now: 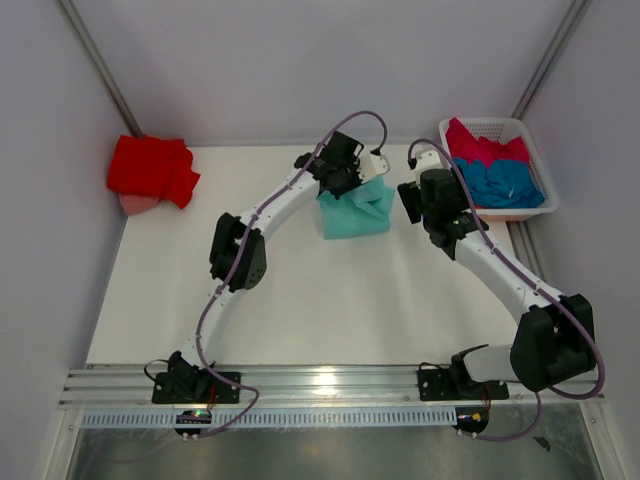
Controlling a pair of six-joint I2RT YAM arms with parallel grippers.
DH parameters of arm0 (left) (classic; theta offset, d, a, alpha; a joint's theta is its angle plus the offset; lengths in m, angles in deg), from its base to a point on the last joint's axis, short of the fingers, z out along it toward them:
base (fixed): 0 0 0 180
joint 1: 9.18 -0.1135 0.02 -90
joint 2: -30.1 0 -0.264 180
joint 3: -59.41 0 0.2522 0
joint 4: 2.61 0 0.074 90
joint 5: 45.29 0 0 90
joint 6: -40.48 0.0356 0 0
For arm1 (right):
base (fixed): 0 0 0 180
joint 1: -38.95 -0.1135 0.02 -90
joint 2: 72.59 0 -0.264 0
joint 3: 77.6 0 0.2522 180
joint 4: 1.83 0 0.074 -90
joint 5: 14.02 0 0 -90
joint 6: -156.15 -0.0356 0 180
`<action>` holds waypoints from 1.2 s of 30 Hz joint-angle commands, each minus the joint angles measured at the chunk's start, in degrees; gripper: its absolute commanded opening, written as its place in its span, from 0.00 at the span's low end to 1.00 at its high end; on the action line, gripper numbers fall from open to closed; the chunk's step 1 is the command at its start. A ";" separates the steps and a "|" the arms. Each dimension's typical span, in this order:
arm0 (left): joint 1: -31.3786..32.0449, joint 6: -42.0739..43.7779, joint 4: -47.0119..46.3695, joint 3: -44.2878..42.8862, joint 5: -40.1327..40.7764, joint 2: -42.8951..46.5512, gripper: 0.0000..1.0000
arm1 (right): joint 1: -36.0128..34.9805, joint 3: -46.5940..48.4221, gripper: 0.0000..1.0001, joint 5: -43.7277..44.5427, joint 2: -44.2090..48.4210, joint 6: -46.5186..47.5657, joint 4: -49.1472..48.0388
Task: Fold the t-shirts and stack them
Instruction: Fold the tshirt
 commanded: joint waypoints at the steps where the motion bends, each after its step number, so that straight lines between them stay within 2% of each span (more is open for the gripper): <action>1: -0.54 1.08 -6.44 -2.14 1.09 3.40 0.04 | 0.14 0.16 0.99 1.30 -0.33 -0.85 -3.65; 9: -1.42 -6.30 -13.64 0.93 0.04 6.74 0.03 | 0.22 0.34 0.99 1.21 -0.77 -1.02 -3.82; 15: -1.51 -10.26 -15.24 -0.47 1.09 8.07 0.01 | 0.14 -0.02 0.99 1.56 -0.33 -1.29 -4.44; 18: -1.51 -11.32 -14.01 -1.53 -1.88 8.85 0.00 | 0.22 -0.10 0.99 2.27 -0.24 -1.02 -4.53; 22: -1.33 -12.11 -7.61 -1.53 -8.72 11.57 0.00 | 0.14 -0.37 0.99 2.80 -0.15 -0.76 -4.79; 27: -0.54 -10.18 9.08 -1.18 -17.70 15.79 0.00 | 0.22 0.86 0.99 2.36 0.37 -0.85 -3.74; 29: 0.25 -6.41 17.67 -1.09 -21.03 16.59 0.00 | 0.22 1.47 0.99 2.01 0.72 -0.50 -3.30; 36: 0.34 0.45 33.51 1.63 -32.63 20.28 0.00 | 0.14 5.43 0.99 0.86 1.87 0.64 0.83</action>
